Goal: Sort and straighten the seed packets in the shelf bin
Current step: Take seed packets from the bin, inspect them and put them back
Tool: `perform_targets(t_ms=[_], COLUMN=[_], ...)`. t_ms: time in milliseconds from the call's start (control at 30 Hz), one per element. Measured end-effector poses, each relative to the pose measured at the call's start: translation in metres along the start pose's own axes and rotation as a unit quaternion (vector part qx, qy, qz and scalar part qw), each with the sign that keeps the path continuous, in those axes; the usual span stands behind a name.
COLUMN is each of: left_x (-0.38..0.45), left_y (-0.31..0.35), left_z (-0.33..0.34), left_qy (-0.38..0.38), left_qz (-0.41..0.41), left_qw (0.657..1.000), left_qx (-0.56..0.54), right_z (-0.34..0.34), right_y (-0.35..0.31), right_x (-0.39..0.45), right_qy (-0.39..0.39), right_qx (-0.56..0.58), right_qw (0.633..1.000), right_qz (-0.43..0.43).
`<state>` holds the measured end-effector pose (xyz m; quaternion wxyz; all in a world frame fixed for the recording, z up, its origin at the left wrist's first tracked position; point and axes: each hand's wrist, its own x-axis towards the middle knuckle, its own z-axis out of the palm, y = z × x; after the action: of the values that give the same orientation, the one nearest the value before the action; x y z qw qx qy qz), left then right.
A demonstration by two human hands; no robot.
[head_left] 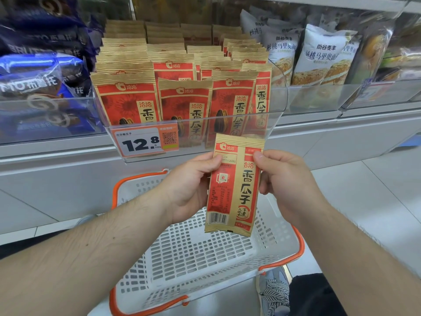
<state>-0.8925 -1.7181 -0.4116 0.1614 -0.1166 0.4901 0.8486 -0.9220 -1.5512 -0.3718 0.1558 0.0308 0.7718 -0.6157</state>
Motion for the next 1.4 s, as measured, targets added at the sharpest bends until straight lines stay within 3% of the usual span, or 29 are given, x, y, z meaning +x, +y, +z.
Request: perform_targets(t_ms=[267, 367, 500, 567, 733, 867, 1200, 1400], left_x=[-0.002, -0.002, -0.003, -0.004, -0.008, -0.011, -0.009, -0.009], left_y=[0.003, 0.004, 0.006, 0.006, 0.005, 0.002, 0.000, -0.002], left_z=[0.001, 0.000, 0.001, 0.001, -0.004, -0.008, -0.007, 0.002], left_qy=[0.014, 0.030, 0.045, 0.039, -0.046, -0.089, -0.091, -0.025], left_qz=[-0.009, -0.016, -0.037, -0.048, -0.081, -0.095, -0.085, -0.042], left_qw=[0.999, 0.998, 0.995, 0.995, 0.995, 0.989, 0.990, 0.995], left_qx=[-0.028, -0.055, -0.079, -0.073, 0.043, 0.063, 0.070, 0.088], right_z=[-0.001, -0.009, -0.017, -0.017, -0.025, -0.029, -0.027, 0.005], right_y=[0.006, 0.005, 0.004, 0.005, 0.003, 0.002, 0.003, 0.017], right_x=[0.005, 0.005, 0.002, 0.001, 0.001, 0.003, 0.001, -0.013], right_qy=[-0.026, -0.092, -0.221, -0.238, -0.209, -0.209, -0.200, -0.110], right_qx=[-0.014, -0.069, -0.179, -0.185, -0.155, -0.150, -0.138, -0.270], right_qw=[1.000, 0.993, 0.958, 0.952, 0.965, 0.964, 0.967, 0.956], right_qz=[-0.001, 0.004, 0.037, 0.049, 0.048, 0.063, 0.071, -0.044])
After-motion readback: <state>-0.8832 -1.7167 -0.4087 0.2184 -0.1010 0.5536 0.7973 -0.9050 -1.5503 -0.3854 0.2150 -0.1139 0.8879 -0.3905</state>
